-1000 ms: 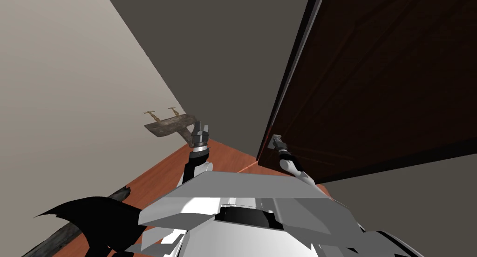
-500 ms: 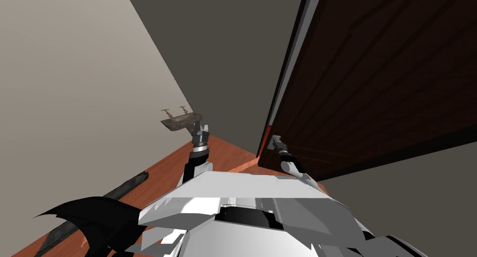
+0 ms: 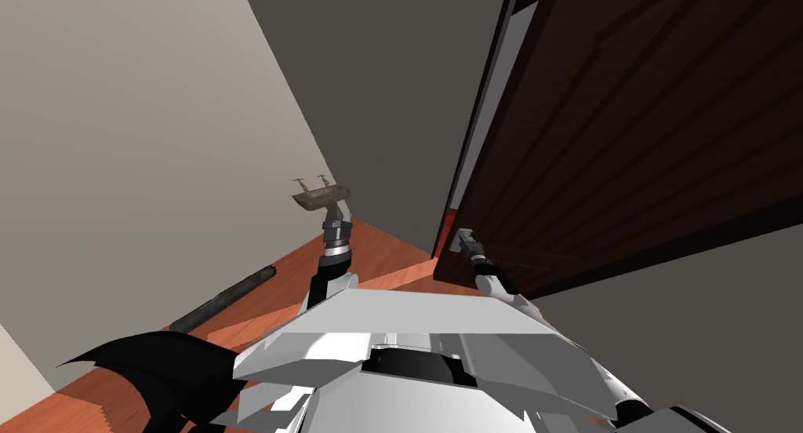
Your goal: Pull the door open
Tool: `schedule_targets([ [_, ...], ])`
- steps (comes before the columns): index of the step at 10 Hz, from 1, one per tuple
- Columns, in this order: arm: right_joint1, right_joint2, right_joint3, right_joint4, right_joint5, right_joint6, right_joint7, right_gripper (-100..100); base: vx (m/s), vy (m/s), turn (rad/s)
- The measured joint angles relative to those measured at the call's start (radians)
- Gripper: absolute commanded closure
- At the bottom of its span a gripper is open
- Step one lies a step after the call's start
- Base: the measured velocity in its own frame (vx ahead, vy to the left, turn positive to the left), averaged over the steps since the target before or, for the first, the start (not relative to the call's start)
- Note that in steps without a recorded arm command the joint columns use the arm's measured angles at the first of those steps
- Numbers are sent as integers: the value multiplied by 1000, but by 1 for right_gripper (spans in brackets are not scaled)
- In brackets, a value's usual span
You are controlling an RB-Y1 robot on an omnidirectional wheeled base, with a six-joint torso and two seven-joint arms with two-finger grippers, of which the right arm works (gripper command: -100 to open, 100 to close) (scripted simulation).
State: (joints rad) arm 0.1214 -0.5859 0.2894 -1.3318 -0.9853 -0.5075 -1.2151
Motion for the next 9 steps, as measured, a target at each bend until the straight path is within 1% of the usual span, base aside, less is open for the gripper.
schedule_targets([
  [2,11,-25,30,-10,8,-17,-30,100,-241,-65,121],
  [3,17,-35,38,-16,9,-21,-38,100,-95,-11,17],
  [4,20,-35,42,-16,9,-19,-40,100,-163,-43,150],
  [6,22,-57,56,-19,13,-35,-60,100,-234,-94,159],
  [9,38,-91,85,-37,20,-58,-88,100,-233,-78,129],
])
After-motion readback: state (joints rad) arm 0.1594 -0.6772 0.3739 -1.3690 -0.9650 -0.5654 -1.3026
